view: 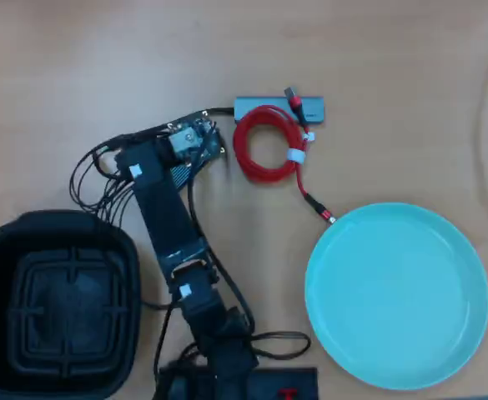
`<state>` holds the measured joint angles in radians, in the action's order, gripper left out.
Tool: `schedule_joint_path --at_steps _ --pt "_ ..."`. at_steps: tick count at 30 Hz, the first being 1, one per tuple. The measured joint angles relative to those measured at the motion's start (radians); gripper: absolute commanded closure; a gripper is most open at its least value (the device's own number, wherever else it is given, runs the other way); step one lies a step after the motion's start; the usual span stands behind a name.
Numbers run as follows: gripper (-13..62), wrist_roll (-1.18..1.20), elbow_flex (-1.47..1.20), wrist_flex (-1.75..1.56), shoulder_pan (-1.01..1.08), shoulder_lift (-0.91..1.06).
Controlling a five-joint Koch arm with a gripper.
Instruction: Put a black charging cable in a black bowl and put a red charging cable in a green bowl
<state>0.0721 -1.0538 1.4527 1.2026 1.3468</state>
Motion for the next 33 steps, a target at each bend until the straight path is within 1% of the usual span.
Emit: schedule_joint_path --at_steps 10,13,21,24,27,33 --pt "55.5 0.0 -0.002 0.017 -0.018 0.158" --pt "55.5 0.002 -0.057 0.017 -0.037 0.21" --pt "55.5 -0.048 -0.21 0.017 -0.163 0.402" --pt "55.5 -0.055 -0.216 0.017 -0.221 0.491" --pt "55.5 -0.054 -0.235 0.009 -0.232 0.572" --pt "55.5 -0.043 -0.281 0.003 -0.305 0.676"
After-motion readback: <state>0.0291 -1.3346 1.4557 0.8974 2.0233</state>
